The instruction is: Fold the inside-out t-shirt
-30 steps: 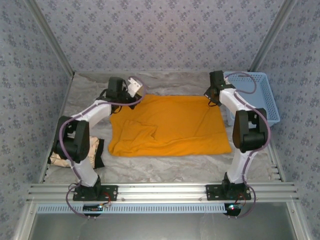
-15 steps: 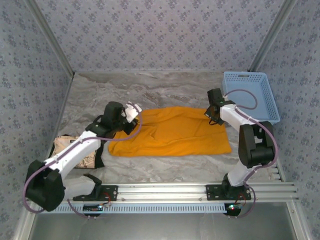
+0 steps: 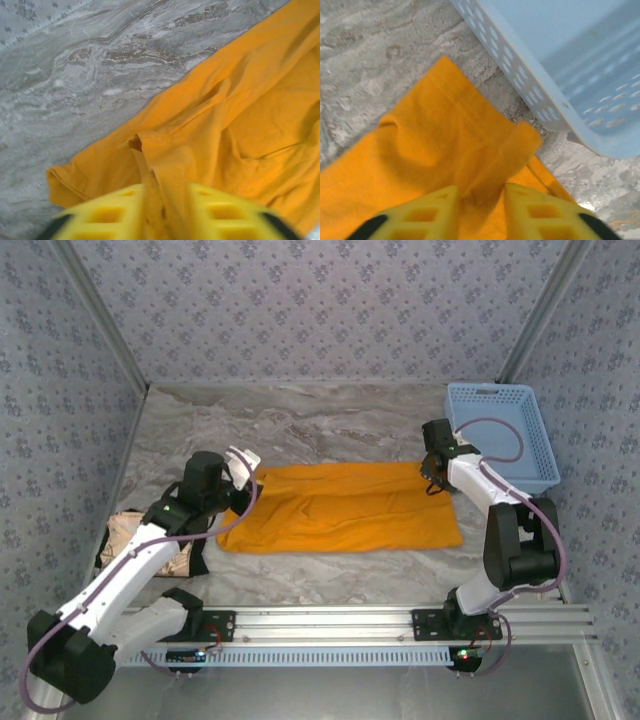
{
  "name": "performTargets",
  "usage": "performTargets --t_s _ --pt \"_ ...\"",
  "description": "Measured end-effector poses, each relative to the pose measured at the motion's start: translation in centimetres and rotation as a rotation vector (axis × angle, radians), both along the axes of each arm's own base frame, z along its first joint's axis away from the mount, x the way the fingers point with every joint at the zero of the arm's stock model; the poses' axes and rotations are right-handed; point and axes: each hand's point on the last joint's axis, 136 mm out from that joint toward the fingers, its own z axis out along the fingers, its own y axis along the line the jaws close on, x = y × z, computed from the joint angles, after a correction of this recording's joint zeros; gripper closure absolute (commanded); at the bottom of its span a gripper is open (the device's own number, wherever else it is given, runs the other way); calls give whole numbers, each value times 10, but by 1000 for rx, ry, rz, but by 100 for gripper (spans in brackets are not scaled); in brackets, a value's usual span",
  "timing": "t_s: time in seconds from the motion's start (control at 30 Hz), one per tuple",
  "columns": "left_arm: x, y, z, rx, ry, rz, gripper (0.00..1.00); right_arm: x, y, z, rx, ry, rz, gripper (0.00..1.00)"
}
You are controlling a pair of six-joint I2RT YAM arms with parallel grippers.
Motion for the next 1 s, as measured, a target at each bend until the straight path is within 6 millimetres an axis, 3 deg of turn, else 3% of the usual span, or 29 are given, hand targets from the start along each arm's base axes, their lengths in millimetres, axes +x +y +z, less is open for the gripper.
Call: performTargets --t_s 0.2,0.3,0.37,0.47,0.57,0.63,0.73,0.87,1.0 --pt "-12 18 -3 -45 85 114 18 -4 -1 18 -41 -22 37 61" --pt "-3 32 4 -118 146 240 14 6 23 33 -47 -40 195 60" --pt "10 40 11 -168 198 325 17 18 61 42 -15 -60 372 58" --pt "37 44 7 -234 304 433 28 36 141 53 59 -91 675 55" --pt "50 45 -29 -242 455 525 32 41 227 54 126 -113 959 53" --pt "49 48 -61 -219 572 585 41 32 281 48 163 -110 1135 50" --pt "47 56 -92 -211 691 678 51 16 345 36 212 -99 1335 48" --pt "53 69 -117 -223 772 784 54 6 404 20 247 -95 1454 43" --pt "67 71 -140 -215 835 835 56 1 431 2 196 -90 1441 42"
